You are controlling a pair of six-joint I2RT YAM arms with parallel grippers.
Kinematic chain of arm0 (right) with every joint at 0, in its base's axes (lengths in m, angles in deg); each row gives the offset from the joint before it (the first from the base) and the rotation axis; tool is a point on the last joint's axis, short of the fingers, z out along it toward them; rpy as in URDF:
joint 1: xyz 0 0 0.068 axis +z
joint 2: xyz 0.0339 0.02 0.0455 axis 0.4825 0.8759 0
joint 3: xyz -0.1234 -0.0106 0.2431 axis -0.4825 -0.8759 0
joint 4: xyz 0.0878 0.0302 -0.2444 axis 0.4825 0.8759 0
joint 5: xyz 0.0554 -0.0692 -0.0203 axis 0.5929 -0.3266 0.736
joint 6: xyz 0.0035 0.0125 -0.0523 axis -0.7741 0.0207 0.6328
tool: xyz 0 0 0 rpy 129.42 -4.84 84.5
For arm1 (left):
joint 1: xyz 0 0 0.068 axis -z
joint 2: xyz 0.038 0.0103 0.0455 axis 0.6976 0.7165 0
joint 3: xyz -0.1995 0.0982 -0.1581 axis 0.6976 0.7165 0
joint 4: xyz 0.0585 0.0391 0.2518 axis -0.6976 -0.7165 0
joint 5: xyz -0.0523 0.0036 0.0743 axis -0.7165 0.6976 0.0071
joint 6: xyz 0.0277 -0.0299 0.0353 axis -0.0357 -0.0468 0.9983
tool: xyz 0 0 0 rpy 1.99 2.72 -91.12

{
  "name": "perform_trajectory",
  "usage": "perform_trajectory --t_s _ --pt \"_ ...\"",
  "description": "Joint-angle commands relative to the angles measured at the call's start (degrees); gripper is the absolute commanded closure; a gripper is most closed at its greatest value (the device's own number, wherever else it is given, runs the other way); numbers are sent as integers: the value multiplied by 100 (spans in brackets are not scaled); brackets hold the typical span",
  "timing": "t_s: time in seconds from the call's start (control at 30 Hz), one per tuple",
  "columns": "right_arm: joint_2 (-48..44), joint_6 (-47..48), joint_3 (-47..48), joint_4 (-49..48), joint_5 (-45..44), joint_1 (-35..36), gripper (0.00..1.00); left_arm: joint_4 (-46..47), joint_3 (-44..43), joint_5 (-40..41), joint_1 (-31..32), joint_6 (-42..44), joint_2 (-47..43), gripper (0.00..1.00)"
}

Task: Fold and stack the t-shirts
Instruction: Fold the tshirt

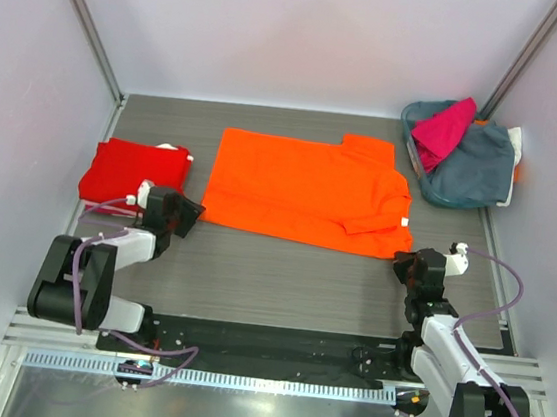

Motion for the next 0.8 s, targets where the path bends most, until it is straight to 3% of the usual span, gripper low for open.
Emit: perform_trajectory --t_s 0.0,0.27,0.4,0.77 --pt "-52 61 -42 -329 -40 4 99 112 -217 235 55 -36 354 51" --pt "54 52 -24 -346 -32 4 99 112 -324 358 257 -150 776 77" --pt "28 61 11 -285 -84 13 99 -106 -323 472 257 -107 698 100" --pt "-7 70 37 -171 -58 4 99 -942 -332 745 257 139 -374 100"
